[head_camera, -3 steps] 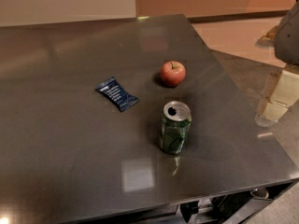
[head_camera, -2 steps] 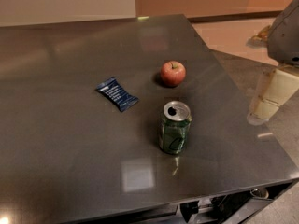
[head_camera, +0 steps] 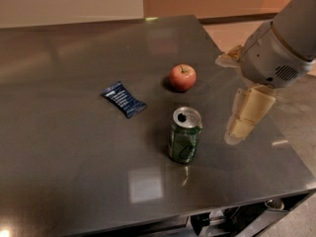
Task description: Move green can near rxbar blueberry
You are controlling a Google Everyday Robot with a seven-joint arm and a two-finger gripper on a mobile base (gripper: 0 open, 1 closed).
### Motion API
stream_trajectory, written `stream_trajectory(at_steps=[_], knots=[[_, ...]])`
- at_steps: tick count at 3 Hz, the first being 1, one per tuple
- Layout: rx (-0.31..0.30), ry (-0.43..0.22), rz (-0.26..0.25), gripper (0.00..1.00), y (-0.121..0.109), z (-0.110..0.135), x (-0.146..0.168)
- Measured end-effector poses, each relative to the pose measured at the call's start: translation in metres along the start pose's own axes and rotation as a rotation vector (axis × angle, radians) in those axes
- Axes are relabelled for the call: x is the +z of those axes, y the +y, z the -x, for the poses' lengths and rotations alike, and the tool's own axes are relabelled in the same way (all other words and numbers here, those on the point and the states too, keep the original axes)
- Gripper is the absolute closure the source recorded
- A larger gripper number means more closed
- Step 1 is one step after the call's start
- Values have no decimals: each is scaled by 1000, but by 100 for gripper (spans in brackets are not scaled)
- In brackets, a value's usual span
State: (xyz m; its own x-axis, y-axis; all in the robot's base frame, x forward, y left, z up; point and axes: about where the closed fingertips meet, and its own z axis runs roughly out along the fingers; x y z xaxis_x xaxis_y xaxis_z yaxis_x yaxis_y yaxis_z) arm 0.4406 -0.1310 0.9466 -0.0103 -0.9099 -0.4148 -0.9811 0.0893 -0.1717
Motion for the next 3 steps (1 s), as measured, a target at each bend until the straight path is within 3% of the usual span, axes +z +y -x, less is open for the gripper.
stream_trajectory(at_steps=[2, 3], knots=[[-81, -61, 134, 0, 26, 22, 59], [-99, -86, 167, 18, 34, 27, 69]])
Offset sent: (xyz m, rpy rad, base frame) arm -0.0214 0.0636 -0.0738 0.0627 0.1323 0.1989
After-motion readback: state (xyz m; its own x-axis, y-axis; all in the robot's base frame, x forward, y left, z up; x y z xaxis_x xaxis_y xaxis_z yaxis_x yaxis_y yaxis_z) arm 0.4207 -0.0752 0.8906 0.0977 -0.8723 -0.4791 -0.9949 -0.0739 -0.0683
